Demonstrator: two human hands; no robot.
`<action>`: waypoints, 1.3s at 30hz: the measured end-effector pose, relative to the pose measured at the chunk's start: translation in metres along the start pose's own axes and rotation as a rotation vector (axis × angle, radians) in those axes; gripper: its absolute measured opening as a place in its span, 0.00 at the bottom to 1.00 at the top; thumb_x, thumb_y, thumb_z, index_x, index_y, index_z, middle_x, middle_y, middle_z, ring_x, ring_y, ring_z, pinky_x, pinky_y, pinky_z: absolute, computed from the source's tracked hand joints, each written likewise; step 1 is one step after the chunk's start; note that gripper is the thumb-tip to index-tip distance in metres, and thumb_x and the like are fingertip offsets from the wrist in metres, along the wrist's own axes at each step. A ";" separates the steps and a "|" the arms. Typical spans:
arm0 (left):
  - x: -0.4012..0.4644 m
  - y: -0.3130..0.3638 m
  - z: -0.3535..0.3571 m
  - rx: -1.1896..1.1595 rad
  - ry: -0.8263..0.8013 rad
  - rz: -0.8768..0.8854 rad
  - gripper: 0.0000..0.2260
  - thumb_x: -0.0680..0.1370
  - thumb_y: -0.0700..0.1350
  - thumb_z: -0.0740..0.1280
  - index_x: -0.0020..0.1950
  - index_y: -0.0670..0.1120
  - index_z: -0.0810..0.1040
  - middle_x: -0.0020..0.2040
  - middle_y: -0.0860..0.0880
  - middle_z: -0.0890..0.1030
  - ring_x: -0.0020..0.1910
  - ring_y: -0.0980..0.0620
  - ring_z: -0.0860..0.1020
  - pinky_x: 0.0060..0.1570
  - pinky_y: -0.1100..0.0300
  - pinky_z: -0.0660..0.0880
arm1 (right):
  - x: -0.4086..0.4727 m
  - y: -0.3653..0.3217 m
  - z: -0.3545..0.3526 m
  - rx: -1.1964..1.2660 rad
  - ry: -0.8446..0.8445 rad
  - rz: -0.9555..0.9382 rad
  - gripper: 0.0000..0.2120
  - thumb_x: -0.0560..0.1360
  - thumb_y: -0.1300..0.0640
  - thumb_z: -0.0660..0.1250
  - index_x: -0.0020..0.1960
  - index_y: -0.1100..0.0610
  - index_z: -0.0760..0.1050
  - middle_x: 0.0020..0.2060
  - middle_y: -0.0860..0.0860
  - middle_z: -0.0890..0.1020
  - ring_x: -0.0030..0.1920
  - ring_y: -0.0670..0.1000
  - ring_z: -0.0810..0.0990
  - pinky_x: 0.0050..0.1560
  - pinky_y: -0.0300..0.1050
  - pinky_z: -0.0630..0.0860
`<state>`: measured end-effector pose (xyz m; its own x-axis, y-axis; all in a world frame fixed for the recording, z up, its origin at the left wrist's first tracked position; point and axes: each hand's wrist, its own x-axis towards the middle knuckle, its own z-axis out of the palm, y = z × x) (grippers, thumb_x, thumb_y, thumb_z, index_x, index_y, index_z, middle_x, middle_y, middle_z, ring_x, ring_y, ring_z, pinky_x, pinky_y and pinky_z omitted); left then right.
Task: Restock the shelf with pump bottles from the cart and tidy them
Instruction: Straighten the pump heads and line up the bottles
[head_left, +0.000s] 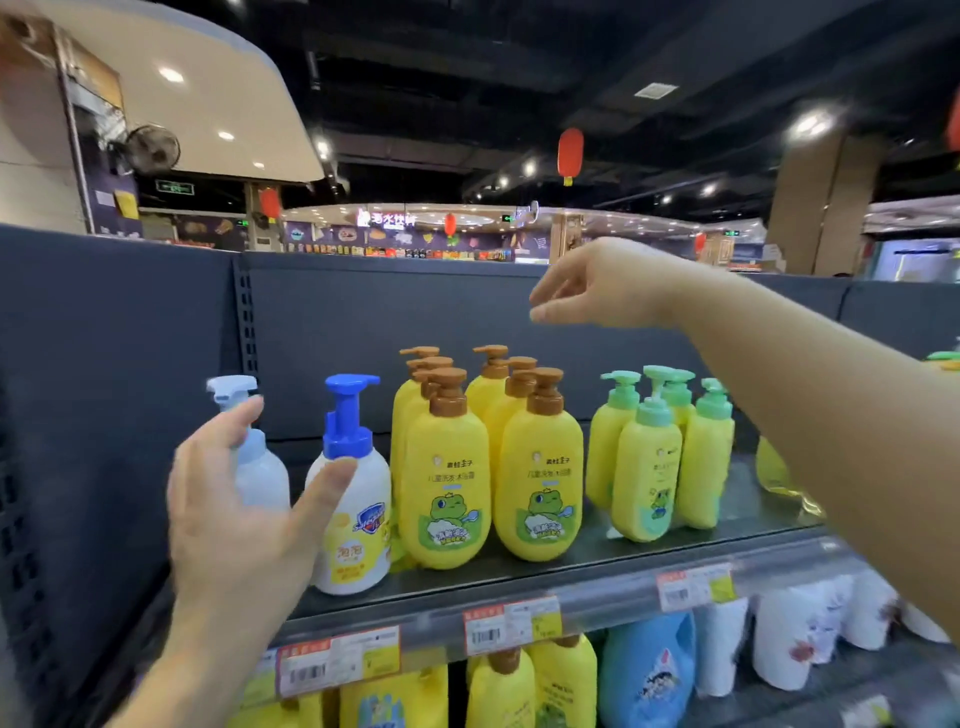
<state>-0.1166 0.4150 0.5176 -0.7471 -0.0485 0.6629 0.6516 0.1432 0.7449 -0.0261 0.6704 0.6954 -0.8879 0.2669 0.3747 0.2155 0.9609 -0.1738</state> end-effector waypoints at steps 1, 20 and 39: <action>0.000 0.011 0.011 0.018 -0.030 0.057 0.33 0.62 0.65 0.71 0.64 0.59 0.69 0.60 0.60 0.69 0.61 0.54 0.70 0.63 0.47 0.69 | -0.004 0.009 0.005 -0.033 -0.059 0.012 0.14 0.71 0.41 0.69 0.55 0.44 0.80 0.49 0.44 0.81 0.50 0.46 0.79 0.49 0.40 0.71; 0.076 0.082 0.119 0.922 -0.545 0.211 0.14 0.74 0.59 0.66 0.56 0.57 0.81 0.54 0.56 0.80 0.54 0.52 0.75 0.60 0.49 0.70 | 0.028 0.091 0.056 0.261 -0.209 -0.262 0.20 0.71 0.37 0.64 0.60 0.44 0.75 0.54 0.44 0.80 0.54 0.47 0.78 0.57 0.46 0.74; 0.117 0.096 0.127 0.972 -0.589 0.150 0.16 0.75 0.62 0.62 0.52 0.55 0.82 0.47 0.58 0.81 0.50 0.53 0.78 0.60 0.45 0.70 | 0.082 0.090 0.069 0.002 -0.246 -0.309 0.17 0.74 0.46 0.68 0.59 0.53 0.79 0.49 0.48 0.83 0.48 0.49 0.80 0.51 0.43 0.77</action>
<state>-0.1581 0.5486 0.6566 -0.7827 0.4670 0.4115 0.5539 0.8241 0.1185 -0.1072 0.7739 0.6470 -0.9817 -0.0609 0.1805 -0.0779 0.9930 -0.0886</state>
